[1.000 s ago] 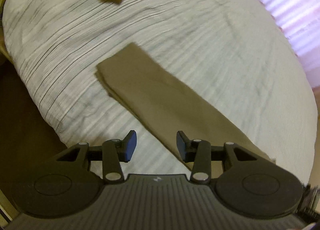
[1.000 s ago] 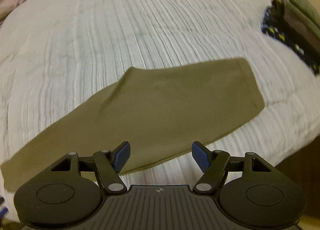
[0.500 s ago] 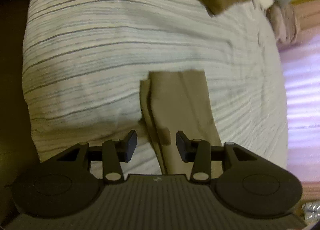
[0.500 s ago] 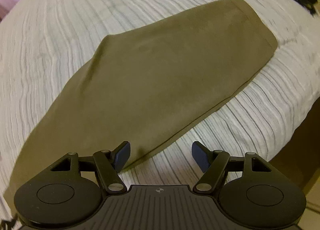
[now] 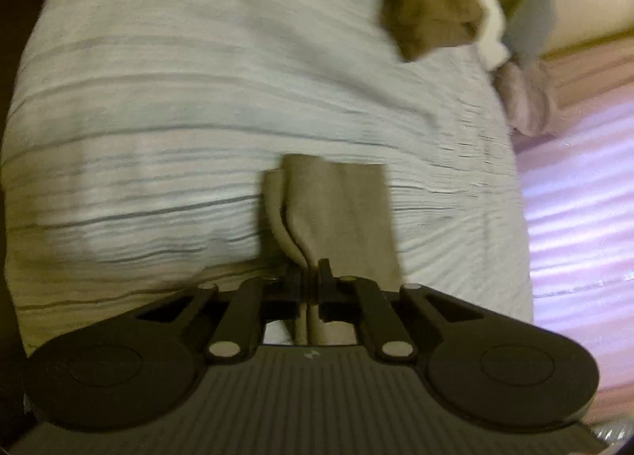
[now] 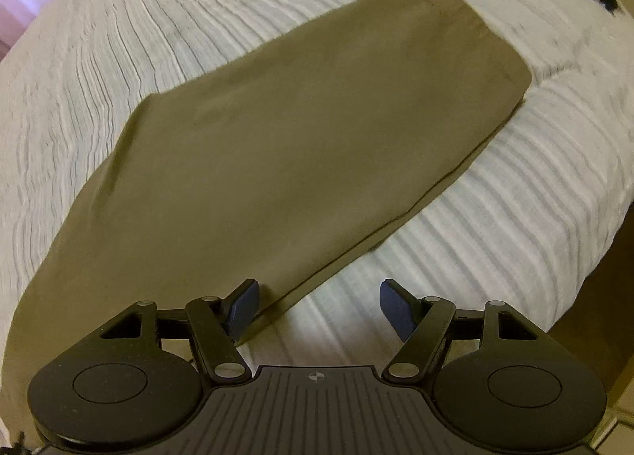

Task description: Fold clothes

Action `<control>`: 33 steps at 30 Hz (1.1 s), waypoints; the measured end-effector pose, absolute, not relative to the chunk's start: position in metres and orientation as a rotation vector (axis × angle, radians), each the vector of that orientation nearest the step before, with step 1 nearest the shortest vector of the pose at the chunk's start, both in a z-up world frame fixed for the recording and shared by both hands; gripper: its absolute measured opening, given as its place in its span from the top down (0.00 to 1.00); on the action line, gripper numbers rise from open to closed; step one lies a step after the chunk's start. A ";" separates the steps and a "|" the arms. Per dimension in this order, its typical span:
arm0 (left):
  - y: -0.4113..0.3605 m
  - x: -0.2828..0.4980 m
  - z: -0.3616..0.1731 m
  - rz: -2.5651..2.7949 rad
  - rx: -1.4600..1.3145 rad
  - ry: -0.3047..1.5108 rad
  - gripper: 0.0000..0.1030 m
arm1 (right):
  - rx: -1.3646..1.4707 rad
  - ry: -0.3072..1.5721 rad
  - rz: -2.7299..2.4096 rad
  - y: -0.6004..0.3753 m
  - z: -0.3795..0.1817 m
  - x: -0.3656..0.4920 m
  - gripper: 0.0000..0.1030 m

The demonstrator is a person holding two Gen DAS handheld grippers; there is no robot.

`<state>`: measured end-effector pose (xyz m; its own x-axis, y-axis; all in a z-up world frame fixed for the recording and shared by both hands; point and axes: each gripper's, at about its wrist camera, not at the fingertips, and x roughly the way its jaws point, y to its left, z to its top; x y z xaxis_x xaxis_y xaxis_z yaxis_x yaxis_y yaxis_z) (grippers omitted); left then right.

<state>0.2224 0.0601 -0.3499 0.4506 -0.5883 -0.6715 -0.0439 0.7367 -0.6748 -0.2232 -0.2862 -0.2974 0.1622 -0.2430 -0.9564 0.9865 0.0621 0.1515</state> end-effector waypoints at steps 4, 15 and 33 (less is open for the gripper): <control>0.043 0.215 -0.325 -0.487 -0.669 1.005 0.97 | 1.021 0.904 -1.170 -0.291 -0.288 -0.236 0.31; -0.124 0.059 -0.284 -1.345 -0.310 1.101 0.85 | 1.017 0.797 -1.207 -0.299 -0.283 -0.267 0.31; -0.120 0.049 -0.304 -1.192 0.045 1.240 0.74 | 1.283 0.507 -0.653 -0.282 -0.314 -0.214 0.47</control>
